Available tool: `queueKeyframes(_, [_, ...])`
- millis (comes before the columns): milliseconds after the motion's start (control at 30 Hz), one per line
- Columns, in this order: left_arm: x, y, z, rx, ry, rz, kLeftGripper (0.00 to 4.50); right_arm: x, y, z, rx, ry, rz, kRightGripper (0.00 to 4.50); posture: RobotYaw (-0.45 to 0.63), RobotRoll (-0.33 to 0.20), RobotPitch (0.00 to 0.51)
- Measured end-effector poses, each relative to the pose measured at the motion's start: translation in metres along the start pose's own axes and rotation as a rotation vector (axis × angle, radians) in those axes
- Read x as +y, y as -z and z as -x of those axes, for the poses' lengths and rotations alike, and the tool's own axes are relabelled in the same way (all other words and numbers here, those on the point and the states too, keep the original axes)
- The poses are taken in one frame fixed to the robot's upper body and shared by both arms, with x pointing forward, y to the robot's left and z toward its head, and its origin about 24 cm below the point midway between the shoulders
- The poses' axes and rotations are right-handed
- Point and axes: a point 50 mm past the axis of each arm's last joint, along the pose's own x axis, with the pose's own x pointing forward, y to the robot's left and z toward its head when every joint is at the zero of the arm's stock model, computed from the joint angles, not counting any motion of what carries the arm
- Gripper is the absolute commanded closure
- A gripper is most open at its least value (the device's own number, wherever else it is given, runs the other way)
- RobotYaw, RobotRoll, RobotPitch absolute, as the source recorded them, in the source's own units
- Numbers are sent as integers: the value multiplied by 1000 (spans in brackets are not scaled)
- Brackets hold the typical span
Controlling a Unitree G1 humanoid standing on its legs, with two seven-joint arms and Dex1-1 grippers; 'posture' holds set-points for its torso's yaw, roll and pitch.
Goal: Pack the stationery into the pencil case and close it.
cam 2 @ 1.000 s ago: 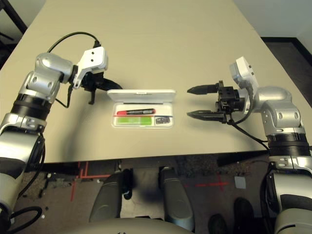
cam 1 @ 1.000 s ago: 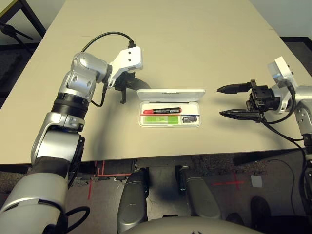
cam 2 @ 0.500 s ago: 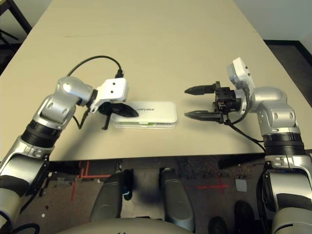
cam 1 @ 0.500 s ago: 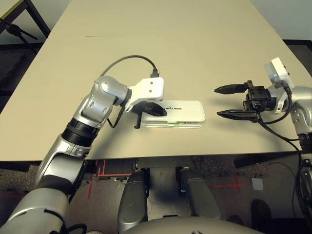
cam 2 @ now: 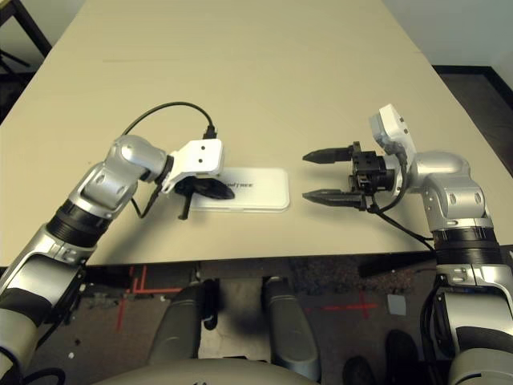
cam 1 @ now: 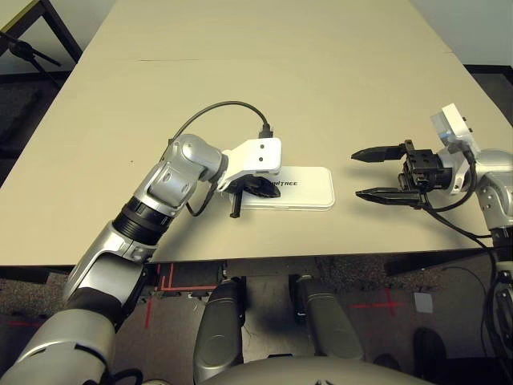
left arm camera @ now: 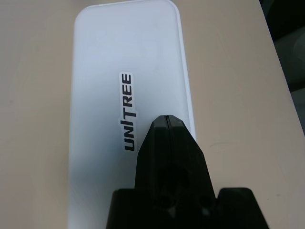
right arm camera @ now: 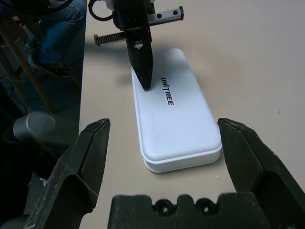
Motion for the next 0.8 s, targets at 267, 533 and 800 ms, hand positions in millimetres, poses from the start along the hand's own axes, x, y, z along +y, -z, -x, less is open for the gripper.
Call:
queueKeyframes(267, [2,1,0,-42,-25,61,4472,1,-2,-3,-15,2,9,0,-86,0,201])
queueKeyframes(533, [23,21,31,-238,-375,280,1490,-5,-1,-10,-78,81,-46,0,-73,0,198])
queueKeyframes(800, [38,60,88,-365,-972,485,35,-31,-11,-11,-229,450,-49,0,-46,0,197])
